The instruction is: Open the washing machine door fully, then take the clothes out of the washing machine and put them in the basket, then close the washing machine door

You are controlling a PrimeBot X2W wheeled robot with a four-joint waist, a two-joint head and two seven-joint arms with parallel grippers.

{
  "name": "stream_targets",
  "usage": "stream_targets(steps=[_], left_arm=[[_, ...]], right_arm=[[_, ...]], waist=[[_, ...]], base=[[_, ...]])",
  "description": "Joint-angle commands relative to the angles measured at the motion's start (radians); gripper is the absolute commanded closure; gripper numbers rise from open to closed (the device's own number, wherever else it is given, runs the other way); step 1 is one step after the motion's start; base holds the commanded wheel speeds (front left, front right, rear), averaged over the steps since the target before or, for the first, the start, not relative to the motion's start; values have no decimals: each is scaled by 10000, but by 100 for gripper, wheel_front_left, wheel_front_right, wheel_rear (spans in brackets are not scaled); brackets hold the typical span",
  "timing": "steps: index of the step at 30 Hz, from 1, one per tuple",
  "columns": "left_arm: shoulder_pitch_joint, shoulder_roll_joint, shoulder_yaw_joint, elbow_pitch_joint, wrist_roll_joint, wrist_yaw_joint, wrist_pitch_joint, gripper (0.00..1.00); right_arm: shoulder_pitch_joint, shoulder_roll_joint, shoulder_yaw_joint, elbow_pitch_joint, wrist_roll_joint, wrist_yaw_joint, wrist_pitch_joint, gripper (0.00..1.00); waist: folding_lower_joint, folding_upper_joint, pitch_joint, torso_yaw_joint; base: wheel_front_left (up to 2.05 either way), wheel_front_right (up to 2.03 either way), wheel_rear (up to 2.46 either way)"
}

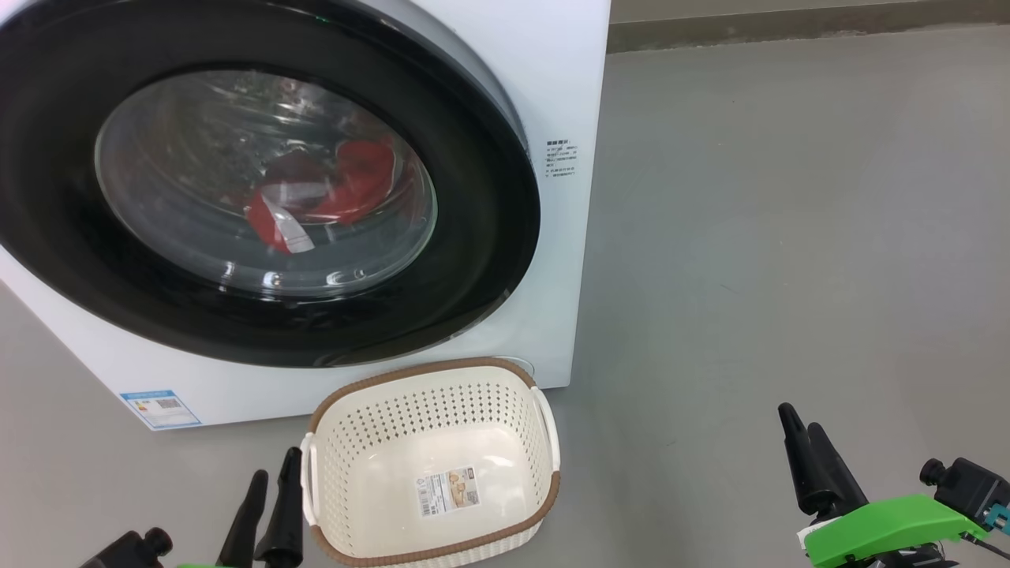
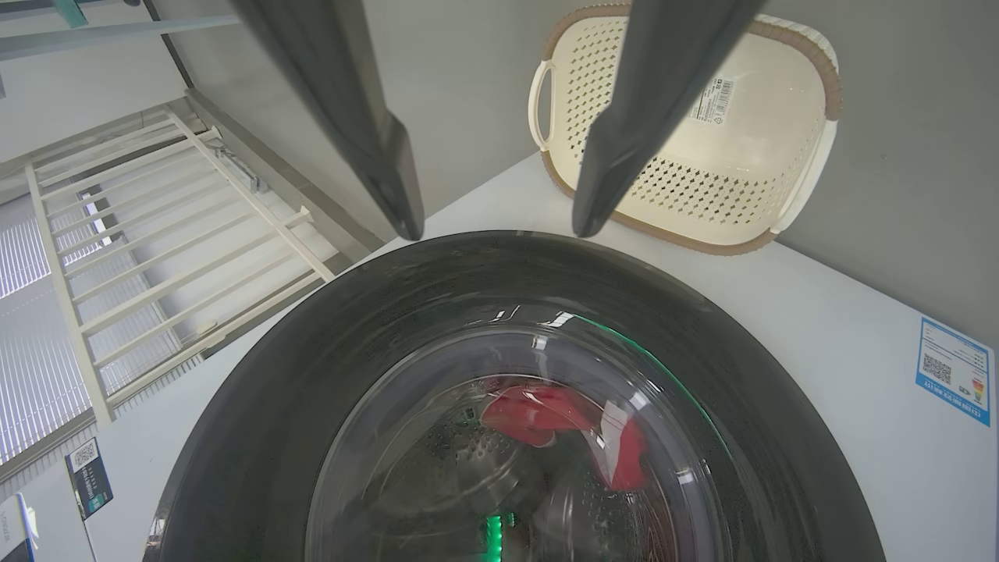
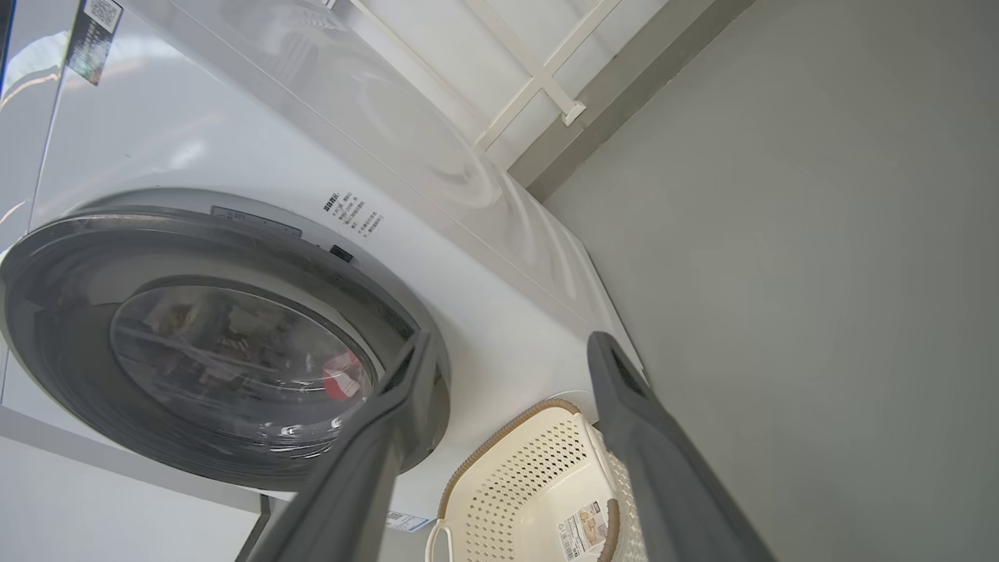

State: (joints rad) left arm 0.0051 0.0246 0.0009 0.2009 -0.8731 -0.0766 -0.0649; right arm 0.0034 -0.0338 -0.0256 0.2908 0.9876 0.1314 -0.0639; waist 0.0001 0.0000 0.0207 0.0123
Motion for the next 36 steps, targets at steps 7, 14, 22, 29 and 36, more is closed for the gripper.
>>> stream_targets(steps=[7, 14, 22, 29, 36], left_arm=[[-6, 184, 96, -403, 1051, 136, -341, 0], [49, 193, 54, -504, 1813, 174, -546, 0], [129, 204, 39, -634, 2691, 214, -780, 0], [189, 211, 19, -735, 3343, 263, -957, 0], [248, 220, 17, -862, 4050, 330, -1163, 0]], right_arm=[[-13, -200, 244, -332, -923, -4, -346, 0], [32, -225, 346, -372, -1592, -5, -552, 0], [68, -240, 460, -456, -2379, -5, -786, 0], [131, -246, 539, -518, -2961, -5, -964, 0], [187, -264, 627, -570, -3659, -6, -1170, 0]], waist=[[-1, 0, 22, 11], [-1, 0, 35, 15], [-1, 0, 47, -29], [-1, 0, 48, -47], [-1, 0, 81, -47]], base=[[0, 0, 0], [0, 0, 0], [0, 0, 0], [0, 0, 0], [0, 0, 0]])
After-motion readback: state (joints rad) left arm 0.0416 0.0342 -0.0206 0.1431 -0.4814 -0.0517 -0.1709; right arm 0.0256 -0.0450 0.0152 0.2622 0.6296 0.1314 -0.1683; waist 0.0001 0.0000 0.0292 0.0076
